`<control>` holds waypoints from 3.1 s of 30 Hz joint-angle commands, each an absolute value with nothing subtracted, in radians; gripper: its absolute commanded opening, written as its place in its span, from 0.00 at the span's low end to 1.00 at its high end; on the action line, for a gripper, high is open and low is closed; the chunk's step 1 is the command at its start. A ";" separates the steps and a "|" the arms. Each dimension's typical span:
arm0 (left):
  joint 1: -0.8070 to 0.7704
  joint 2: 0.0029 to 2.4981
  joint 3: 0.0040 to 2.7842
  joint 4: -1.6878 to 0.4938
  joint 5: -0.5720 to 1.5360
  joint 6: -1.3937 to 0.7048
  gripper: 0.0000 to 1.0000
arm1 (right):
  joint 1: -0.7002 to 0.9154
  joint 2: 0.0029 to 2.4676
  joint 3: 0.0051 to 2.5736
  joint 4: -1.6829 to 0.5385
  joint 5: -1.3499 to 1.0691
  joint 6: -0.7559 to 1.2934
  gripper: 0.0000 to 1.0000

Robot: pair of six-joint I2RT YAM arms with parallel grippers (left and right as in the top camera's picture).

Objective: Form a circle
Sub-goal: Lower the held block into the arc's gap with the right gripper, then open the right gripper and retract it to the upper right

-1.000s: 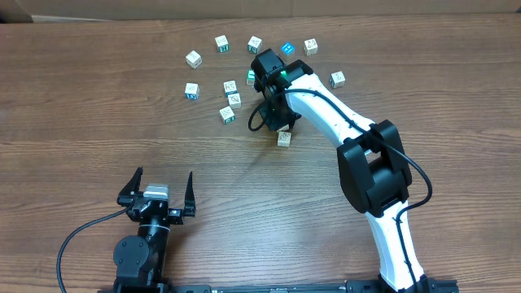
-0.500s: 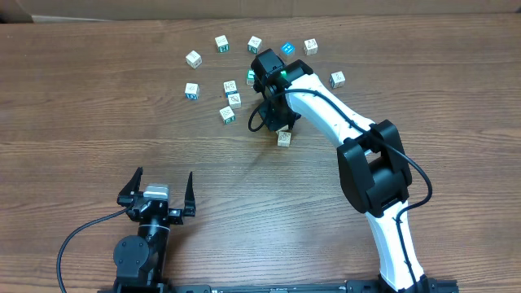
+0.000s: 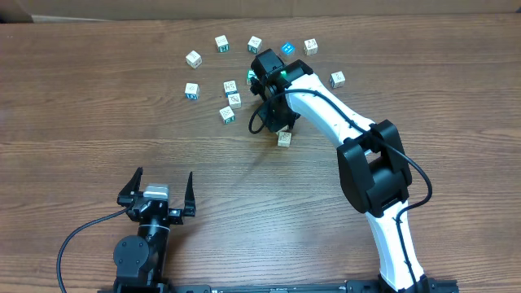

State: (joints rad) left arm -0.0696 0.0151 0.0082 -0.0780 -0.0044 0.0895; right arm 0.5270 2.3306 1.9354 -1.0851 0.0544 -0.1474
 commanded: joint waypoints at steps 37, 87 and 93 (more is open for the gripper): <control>-0.064 0.004 0.005 -0.077 -0.007 0.112 0.99 | 0.526 2.306 1.956 -1.081 0.043 -0.312 0.29; -0.064 0.004 0.005 -0.077 -0.007 0.112 1.00 | -0.052 2.306 2.085 -1.172 0.043 0.292 1.00; -0.064 0.004 0.005 -0.077 -0.007 0.112 1.00 | -0.052 2.306 2.085 -1.172 0.043 0.292 1.00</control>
State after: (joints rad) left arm -0.0696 0.0151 0.0082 -0.0780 -0.0044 0.0895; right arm -0.0517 2.3302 2.0636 -1.1751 0.0406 0.2874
